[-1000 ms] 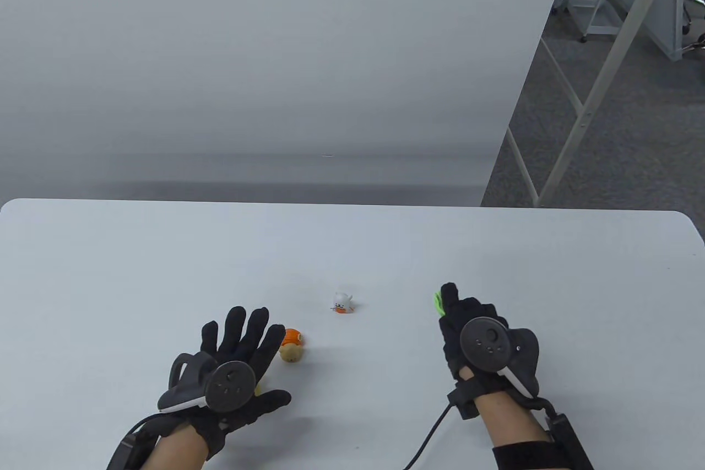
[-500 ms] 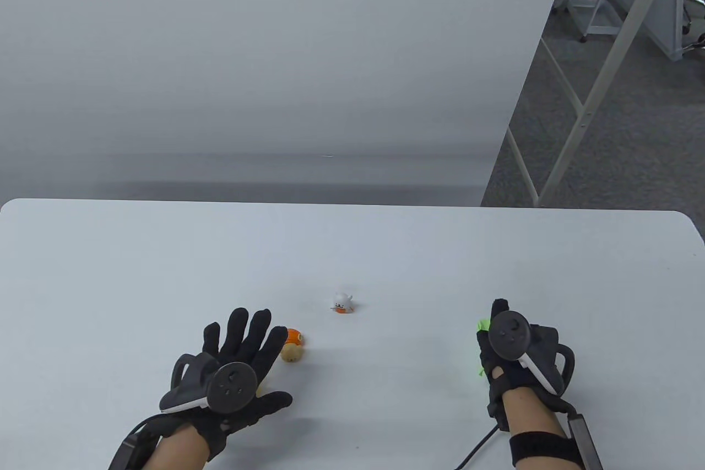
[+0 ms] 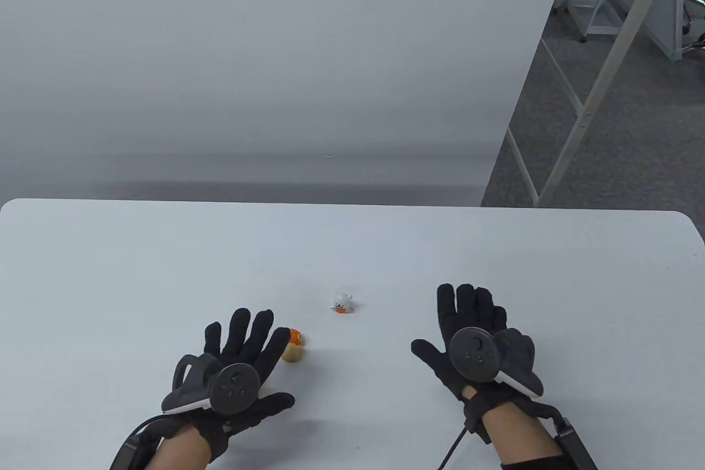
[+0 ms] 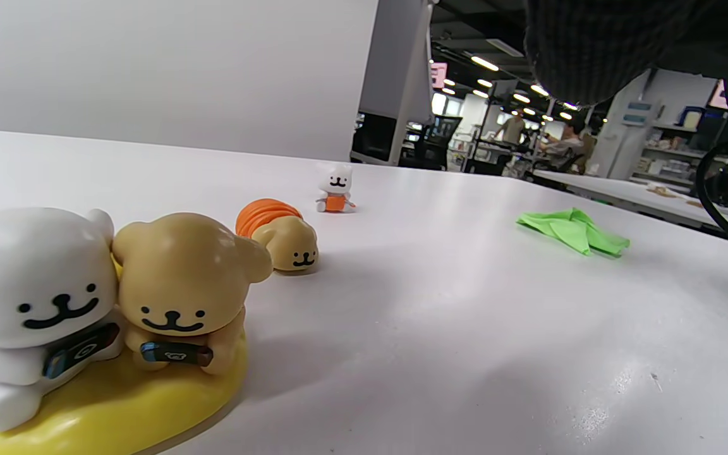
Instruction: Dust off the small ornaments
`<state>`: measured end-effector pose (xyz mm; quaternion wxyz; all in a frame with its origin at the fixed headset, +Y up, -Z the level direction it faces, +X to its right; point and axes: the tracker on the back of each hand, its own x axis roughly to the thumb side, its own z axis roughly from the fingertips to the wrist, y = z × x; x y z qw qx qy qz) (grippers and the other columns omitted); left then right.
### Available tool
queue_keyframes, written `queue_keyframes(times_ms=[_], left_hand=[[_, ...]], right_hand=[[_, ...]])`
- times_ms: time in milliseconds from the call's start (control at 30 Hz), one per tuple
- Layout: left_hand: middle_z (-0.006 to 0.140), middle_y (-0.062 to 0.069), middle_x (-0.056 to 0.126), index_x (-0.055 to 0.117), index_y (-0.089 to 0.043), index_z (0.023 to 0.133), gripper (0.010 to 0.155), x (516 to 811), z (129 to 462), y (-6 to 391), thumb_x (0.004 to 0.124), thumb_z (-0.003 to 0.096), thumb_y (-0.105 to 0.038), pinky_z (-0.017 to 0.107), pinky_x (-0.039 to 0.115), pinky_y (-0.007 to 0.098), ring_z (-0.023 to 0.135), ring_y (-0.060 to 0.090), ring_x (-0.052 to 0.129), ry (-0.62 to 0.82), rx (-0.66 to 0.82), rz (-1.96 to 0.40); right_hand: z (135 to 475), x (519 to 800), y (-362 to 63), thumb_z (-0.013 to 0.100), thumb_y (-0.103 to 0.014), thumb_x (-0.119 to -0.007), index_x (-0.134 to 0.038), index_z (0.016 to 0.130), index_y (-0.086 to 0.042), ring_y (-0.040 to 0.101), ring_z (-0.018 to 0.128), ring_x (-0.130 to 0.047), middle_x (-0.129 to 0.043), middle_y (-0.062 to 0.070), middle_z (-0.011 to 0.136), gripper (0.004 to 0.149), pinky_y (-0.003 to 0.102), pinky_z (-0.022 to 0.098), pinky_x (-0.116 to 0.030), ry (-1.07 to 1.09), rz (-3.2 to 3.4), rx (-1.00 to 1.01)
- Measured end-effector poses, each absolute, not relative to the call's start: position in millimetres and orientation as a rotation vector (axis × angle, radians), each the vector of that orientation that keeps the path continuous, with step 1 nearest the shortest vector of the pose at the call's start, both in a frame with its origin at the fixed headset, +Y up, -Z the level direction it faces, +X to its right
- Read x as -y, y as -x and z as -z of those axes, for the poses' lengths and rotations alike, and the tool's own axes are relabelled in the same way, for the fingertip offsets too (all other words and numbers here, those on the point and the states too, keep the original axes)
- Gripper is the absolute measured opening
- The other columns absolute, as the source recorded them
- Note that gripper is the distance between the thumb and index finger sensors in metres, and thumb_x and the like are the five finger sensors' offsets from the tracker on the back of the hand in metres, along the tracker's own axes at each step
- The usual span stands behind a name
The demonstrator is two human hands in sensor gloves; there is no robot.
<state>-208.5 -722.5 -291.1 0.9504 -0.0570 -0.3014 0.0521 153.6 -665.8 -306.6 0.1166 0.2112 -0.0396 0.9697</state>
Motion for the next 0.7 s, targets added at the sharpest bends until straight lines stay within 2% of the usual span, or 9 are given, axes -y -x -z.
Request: queue_keyframes(times_ms=[100, 233, 400, 500, 700], left_hand=[[0.115, 0.025, -0.002, 0.011, -0.016, 0.117, 0.100, 721, 290, 207, 0.066, 0.0547, -0.072, 0.056, 0.008, 0.086, 0.100, 0.062, -0.003, 0.117, 0.613, -0.103], [0.115, 0.025, -0.003, 0.010, -0.016, 0.116, 0.099, 719, 288, 206, 0.064, 0.0548, -0.072, 0.055, 0.004, 0.083, 0.097, 0.063, -0.006, 0.135, 0.612, -0.113], [0.114, 0.025, -0.005, 0.011, -0.016, 0.117, 0.099, 717, 286, 204, 0.063, 0.0547, -0.073, 0.053, 0.002, 0.082, 0.096, 0.062, -0.008, 0.128, 0.611, -0.089], [0.114, 0.025, -0.005, 0.010, -0.016, 0.117, 0.099, 719, 285, 203, 0.062, 0.0548, -0.073, 0.053, 0.002, 0.082, 0.095, 0.062, -0.010, 0.148, 0.607, -0.091], [0.114, 0.025, -0.006, 0.010, -0.017, 0.117, 0.099, 718, 282, 202, 0.062, 0.0547, -0.074, 0.052, 0.002, 0.083, 0.096, 0.063, -0.010, 0.156, 0.610, -0.097]], right_hand=[[291, 666, -135, 0.060, -0.059, -0.071, -0.021, 0.114, -0.002, 0.079, 0.097, -0.022, -0.023, 0.055, 0.112, 0.093, 0.089, 0.059, -0.027, -0.772, -2.843, 0.113], [273, 678, -124, 0.059, -0.061, -0.070, -0.026, 0.116, -0.006, 0.077, 0.096, -0.013, -0.019, 0.053, 0.114, 0.091, 0.089, 0.058, -0.020, -0.846, -2.806, 0.079], [268, 707, -125, 0.059, -0.063, -0.070, -0.031, 0.116, -0.008, 0.077, 0.097, -0.015, -0.024, 0.052, 0.115, 0.088, 0.088, 0.058, -0.022, -0.846, -2.804, 0.081], [265, 721, -129, 0.059, -0.063, -0.070, -0.030, 0.116, -0.008, 0.077, 0.097, -0.014, -0.022, 0.052, 0.115, 0.089, 0.089, 0.058, -0.020, -0.860, -2.816, 0.011], [262, 730, -137, 0.058, -0.062, -0.071, -0.031, 0.116, -0.009, 0.077, 0.097, -0.013, -0.022, 0.051, 0.115, 0.088, 0.088, 0.058, -0.019, -0.849, -2.844, -0.016]])
